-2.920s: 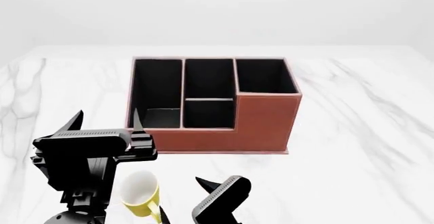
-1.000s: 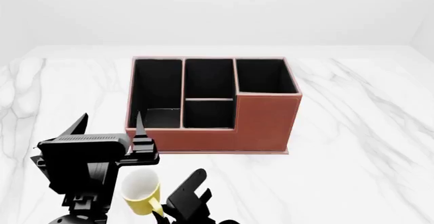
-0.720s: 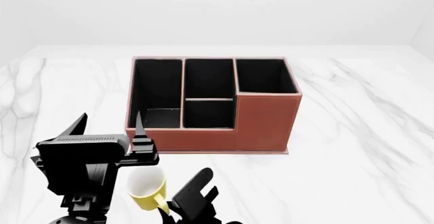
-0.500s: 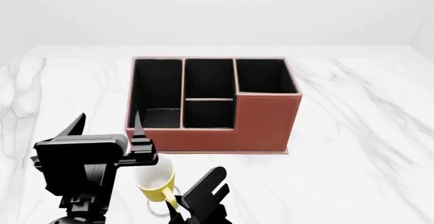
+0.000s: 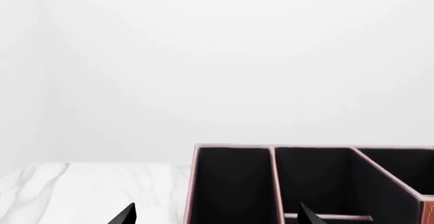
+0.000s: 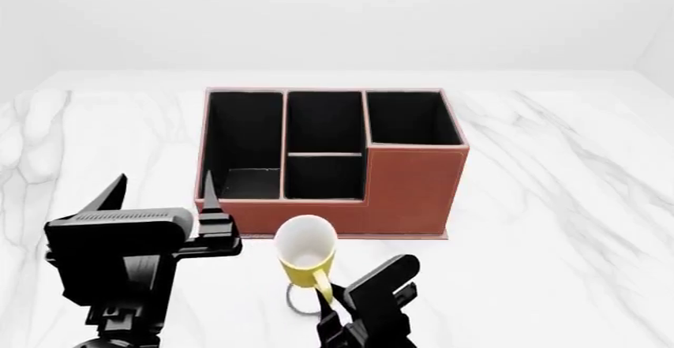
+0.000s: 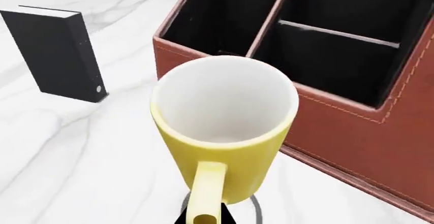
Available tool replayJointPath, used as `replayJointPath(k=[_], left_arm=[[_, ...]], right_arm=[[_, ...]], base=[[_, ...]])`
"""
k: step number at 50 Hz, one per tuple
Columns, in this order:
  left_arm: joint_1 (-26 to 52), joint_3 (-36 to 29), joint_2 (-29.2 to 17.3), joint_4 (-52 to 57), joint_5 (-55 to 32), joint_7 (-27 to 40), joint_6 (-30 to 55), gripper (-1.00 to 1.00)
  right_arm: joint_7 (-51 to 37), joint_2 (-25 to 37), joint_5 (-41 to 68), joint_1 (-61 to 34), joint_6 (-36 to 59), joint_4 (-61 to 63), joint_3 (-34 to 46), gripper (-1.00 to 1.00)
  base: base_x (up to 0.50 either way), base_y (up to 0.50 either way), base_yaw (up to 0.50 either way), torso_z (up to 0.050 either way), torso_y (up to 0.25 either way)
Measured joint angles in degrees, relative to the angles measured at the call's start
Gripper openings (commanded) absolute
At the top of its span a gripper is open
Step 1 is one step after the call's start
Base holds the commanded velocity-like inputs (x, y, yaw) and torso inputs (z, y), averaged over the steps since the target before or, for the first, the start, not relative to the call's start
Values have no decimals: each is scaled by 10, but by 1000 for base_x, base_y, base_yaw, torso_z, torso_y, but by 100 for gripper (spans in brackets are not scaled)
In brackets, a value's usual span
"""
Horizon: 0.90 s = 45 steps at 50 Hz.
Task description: Pick up the yellow and white mug and place it to the right of the caddy.
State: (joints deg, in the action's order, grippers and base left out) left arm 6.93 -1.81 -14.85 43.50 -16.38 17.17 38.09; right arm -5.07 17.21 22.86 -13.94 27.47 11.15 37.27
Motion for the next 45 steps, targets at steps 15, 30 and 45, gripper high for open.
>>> replayJointPath(k=[15,30,45], left_arm=[[-2,1,-4,8,-4,6,3,100],[-2,0,-7,12,-8,11,4,100],[-3,-1,-11,12,-12,15,3,100]], right_arm=[[-45,45,22,41,-3,53,-62,-100],[-88,85,45,97,-25,97,-130,-100],[-135,112,62,148,-47,112,-202,-100]], base=[[0,0,0,0,1],[0,0,0,0,1],[0,0,0,0,0]])
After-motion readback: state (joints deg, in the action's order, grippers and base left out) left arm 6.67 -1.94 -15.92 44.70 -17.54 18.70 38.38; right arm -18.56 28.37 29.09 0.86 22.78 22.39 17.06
